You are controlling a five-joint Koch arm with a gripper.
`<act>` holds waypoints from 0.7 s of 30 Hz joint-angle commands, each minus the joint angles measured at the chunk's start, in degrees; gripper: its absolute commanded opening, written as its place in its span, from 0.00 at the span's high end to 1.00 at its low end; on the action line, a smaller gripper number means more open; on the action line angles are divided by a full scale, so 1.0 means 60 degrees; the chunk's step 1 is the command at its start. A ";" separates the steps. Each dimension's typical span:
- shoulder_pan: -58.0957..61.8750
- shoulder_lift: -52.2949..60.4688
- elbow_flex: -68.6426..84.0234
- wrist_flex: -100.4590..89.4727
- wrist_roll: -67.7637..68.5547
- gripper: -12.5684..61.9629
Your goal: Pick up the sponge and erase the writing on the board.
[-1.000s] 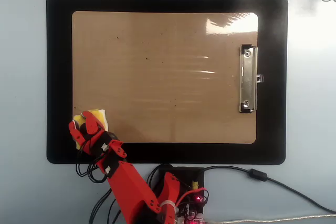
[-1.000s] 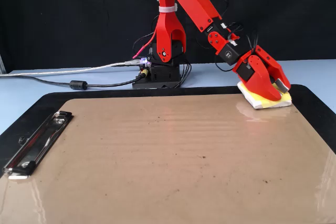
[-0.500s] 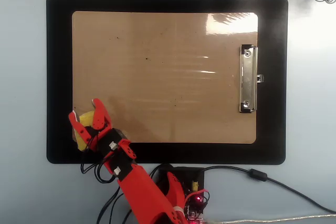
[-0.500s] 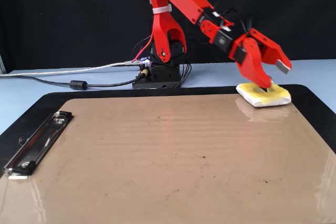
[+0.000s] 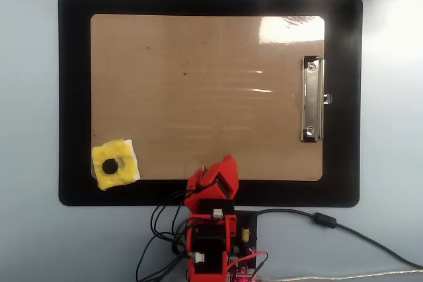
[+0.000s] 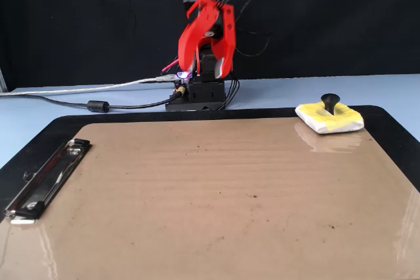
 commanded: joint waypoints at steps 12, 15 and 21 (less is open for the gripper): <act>0.1772 0.0000 0.4160 -0.0908 -0.0176 0.38; 0.1758 0.0088 0.4248 -0.0894 -0.0176 0.38; 0.1743 0.0103 0.4263 -0.0908 -0.0161 0.37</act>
